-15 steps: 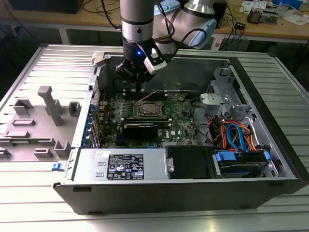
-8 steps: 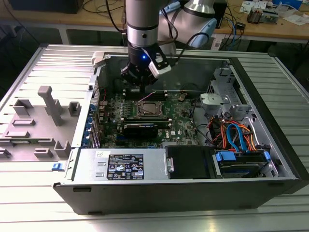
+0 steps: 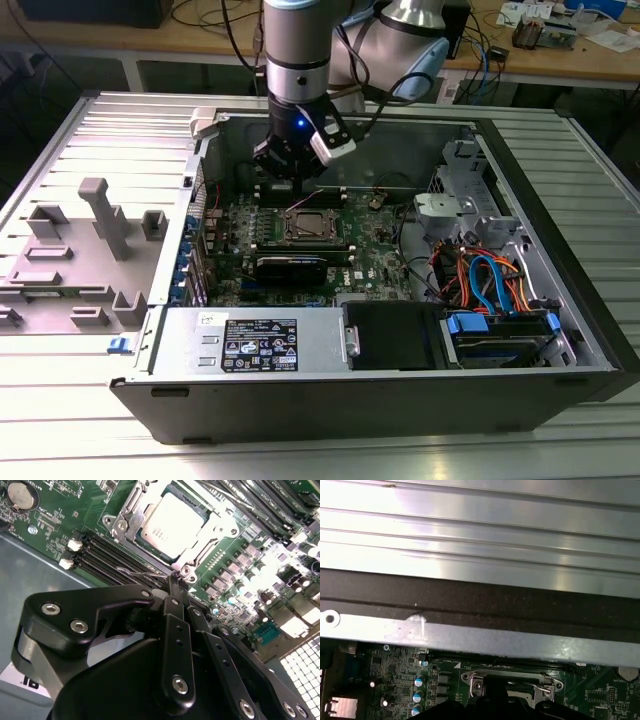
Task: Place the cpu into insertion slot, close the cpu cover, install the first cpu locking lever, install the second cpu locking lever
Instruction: 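Install the first cpu locking lever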
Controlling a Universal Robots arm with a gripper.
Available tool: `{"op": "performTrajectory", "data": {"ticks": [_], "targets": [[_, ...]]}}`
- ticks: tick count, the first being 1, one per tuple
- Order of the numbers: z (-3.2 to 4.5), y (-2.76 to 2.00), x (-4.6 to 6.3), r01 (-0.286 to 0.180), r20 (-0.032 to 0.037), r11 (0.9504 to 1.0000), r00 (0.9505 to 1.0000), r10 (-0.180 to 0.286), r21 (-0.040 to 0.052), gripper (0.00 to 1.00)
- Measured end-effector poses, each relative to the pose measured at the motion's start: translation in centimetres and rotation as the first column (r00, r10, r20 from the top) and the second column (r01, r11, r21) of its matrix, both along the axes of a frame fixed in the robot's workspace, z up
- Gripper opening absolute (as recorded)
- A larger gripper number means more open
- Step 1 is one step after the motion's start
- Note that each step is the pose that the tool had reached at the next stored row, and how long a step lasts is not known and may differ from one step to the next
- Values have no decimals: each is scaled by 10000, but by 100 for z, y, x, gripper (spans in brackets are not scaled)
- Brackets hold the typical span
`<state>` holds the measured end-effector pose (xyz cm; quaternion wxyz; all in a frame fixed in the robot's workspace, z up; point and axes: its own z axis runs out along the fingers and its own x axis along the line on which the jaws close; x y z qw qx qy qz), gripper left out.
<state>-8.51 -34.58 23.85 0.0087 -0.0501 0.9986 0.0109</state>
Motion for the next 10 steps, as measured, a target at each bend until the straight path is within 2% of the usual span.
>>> {"op": "performTrajectory", "data": {"ticks": [10], "targets": [[-11,0,26,2,-1,10000,10000,-2,0,11]]}}
